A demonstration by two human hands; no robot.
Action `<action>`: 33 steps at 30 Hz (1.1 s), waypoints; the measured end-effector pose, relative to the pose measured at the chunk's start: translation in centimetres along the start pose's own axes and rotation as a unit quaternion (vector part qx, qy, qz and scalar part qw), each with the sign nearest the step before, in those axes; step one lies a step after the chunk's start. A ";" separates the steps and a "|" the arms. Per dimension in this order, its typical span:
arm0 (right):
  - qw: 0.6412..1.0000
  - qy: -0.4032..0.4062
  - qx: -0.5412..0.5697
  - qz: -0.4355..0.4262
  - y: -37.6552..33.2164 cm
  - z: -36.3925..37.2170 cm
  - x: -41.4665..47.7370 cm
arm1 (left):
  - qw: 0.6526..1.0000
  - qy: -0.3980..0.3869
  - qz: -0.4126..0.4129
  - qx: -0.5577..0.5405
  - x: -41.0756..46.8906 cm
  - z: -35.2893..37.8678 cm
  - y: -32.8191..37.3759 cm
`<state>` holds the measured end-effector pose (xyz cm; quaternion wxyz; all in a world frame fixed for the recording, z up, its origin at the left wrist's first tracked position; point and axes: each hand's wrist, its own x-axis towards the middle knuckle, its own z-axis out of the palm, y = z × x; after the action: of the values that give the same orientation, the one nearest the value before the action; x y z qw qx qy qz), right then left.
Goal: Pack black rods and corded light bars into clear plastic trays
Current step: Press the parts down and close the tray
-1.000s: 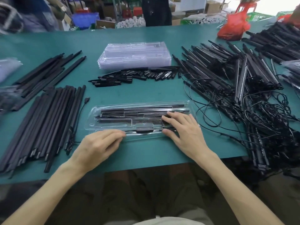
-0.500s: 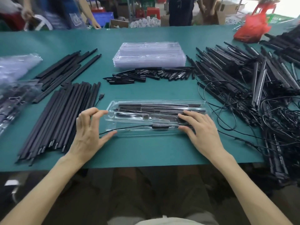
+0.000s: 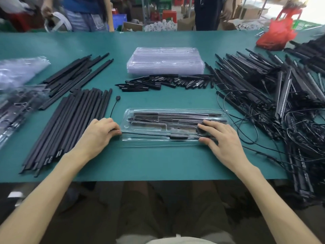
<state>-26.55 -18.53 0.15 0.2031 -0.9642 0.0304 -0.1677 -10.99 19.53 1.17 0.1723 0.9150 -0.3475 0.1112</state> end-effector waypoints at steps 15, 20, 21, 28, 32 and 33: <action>1.000 -0.013 -0.020 -0.005 0.3 0.2 -0.1 | 0.985 0.002 0.168 0.035 2.0 2.1 12.1; 0.999 -0.013 -0.041 -0.014 0.3 0.2 -0.2 | 0.979 -0.024 0.172 0.107 3.6 5.3 14.2; 0.999 -0.016 -0.049 -0.017 0.4 0.2 -0.2 | 0.976 -0.013 0.180 0.121 3.8 5.6 14.3; 0.992 0.003 -0.111 -0.060 -0.6 0.5 0.0 | 0.948 0.013 0.242 0.204 5.0 6.0 13.5; 0.978 0.085 -0.129 -0.140 -2.1 1.4 0.7 | 0.947 0.066 0.257 0.184 5.6 5.1 13.3; 0.974 0.106 -0.131 -0.151 -2.5 1.5 1.1 | 0.948 0.078 0.256 0.170 6.0 4.7 13.4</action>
<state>-25.08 -15.84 0.22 0.0429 -0.9528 -0.0725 -0.2918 -15.22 4.76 2.00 0.0065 0.7995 -0.5315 0.2796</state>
